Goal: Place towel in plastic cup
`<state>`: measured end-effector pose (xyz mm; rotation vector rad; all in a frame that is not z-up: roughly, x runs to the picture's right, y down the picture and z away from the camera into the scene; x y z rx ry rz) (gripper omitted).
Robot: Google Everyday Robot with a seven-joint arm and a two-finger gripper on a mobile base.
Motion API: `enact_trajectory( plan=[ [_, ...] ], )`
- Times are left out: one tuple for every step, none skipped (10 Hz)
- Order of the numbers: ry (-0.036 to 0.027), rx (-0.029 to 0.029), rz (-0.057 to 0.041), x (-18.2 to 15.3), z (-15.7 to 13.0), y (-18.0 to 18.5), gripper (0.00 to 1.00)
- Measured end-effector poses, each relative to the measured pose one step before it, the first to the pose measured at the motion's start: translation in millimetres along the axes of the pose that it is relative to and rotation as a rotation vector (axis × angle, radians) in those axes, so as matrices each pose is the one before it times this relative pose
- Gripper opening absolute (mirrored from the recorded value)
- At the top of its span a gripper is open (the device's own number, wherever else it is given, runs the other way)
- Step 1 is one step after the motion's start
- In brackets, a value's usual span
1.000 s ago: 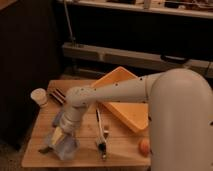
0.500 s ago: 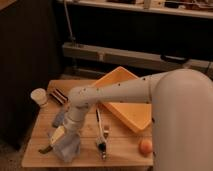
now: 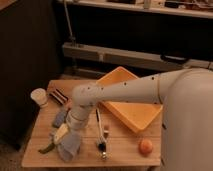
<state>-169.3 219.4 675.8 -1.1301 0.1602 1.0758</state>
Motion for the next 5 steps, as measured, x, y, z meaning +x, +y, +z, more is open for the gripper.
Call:
enact_trajectory(
  plan=[
    [-0.00716, 0.00771, 0.01315, 0.54, -2.00, -3.47, 0.80],
    [-0.01081, 0.00562, 0.02578, 1.72, -3.28, -8.20, 0.80],
    [-0.01415, 0.00435, 0.03351, 2.75, -4.23, -10.36, 0.80],
    [-0.01248, 0.00038, 0.03946, 2.69, -4.49, -13.13, 0.80],
    [-0.02230, -0.00904, 0.05681, 6.72, -9.02, -22.78, 0.80]
  ],
)
